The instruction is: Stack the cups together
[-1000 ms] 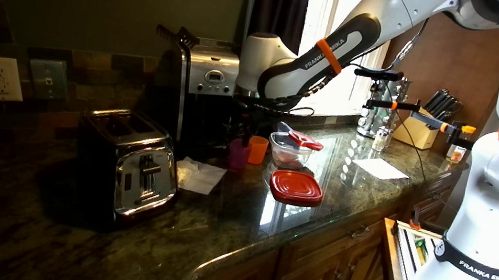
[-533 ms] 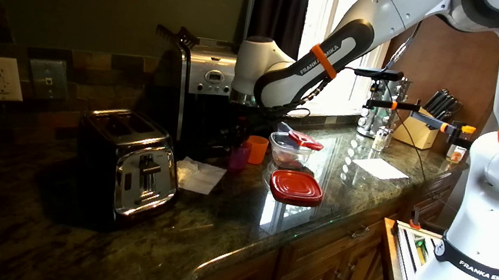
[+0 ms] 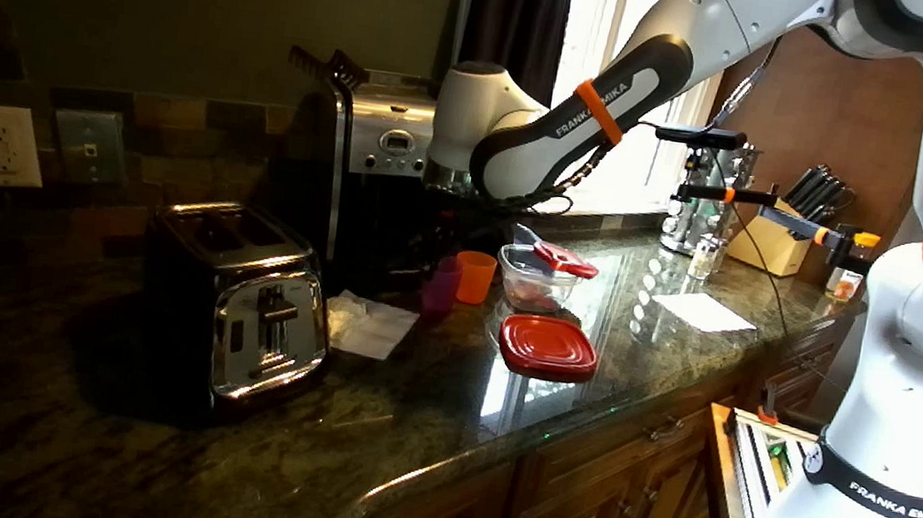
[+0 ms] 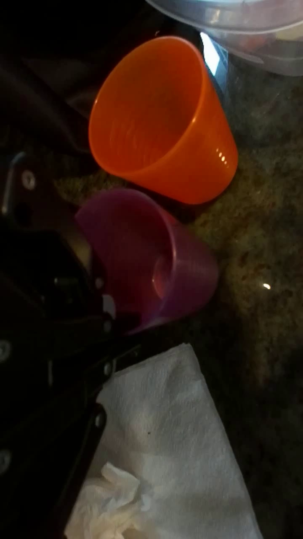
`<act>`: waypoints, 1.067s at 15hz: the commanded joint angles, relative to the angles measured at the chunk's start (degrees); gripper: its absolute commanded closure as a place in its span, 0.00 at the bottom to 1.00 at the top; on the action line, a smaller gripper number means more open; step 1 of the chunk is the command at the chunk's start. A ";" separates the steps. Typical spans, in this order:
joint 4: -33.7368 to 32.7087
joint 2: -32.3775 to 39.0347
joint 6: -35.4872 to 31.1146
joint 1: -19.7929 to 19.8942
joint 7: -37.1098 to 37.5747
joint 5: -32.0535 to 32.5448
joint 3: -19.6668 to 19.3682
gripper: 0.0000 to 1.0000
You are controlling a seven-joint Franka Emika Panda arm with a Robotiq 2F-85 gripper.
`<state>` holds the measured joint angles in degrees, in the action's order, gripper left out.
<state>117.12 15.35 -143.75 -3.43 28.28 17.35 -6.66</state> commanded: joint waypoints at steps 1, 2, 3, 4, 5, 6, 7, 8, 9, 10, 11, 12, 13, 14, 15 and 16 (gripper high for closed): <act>3.88 -6.45 1.49 -1.53 1.98 1.18 -0.37 0.99; 4.99 -8.47 1.48 -1.42 1.43 0.38 0.17 0.99; 5.71 -10.24 1.95 -1.40 1.42 0.29 0.53 0.99; 6.55 -12.36 2.30 -1.31 1.91 0.67 0.83 0.99; 7.10 -14.12 2.41 -1.02 2.70 1.40 1.00 0.99; 7.28 -15.67 2.92 -0.45 3.78 2.02 1.16 0.99; 7.39 -17.08 4.04 0.18 4.58 2.44 1.37 0.99; 7.30 -18.17 5.01 0.94 5.28 2.44 1.59 0.99; 7.05 -18.82 6.02 1.82 5.86 2.22 1.74 0.99; 6.60 -19.10 7.06 2.70 6.32 1.81 1.84 0.99; 6.20 -19.14 7.49 3.56 6.93 1.87 1.84 0.99; 5.79 -18.85 8.16 4.37 7.23 1.40 1.79 0.99; 5.58 -18.40 8.04 5.12 6.83 0.48 1.65 0.99; 5.40 -17.62 7.19 5.79 6.50 -0.56 1.44 0.99; 5.33 -16.89 6.32 6.41 6.48 -1.15 1.28 0.99; 5.22 -16.28 5.76 6.95 6.62 -1.63 1.11 0.99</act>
<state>122.09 -2.33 -136.75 1.71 33.67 17.48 -5.87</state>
